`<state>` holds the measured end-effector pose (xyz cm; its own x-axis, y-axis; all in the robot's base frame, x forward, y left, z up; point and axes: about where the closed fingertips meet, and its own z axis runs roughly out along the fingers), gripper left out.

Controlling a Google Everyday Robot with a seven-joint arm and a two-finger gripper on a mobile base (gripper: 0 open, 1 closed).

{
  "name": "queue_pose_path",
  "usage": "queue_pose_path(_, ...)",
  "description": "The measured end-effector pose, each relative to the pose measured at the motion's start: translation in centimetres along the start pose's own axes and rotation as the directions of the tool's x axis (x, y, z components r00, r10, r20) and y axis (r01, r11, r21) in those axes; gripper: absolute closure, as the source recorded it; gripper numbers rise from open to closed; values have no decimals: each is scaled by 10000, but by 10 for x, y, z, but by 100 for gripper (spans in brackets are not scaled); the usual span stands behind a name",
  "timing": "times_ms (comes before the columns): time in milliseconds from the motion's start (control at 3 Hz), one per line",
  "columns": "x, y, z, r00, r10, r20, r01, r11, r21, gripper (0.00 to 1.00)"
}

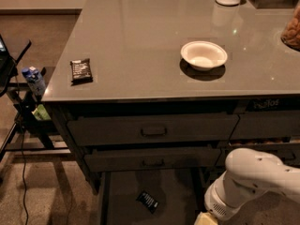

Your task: Pick rxbar blueberry from bottom drawer and place on counter

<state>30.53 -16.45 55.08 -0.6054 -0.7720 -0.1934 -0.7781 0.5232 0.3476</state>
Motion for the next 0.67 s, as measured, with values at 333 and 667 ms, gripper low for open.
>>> queue_pose_path(333, 4, -14, 53, 9982, 582, 109, -579, 9979, -298, 0)
queue_pose_path(667, 4, -14, 53, 9982, 582, 109, -579, 9979, -298, 0)
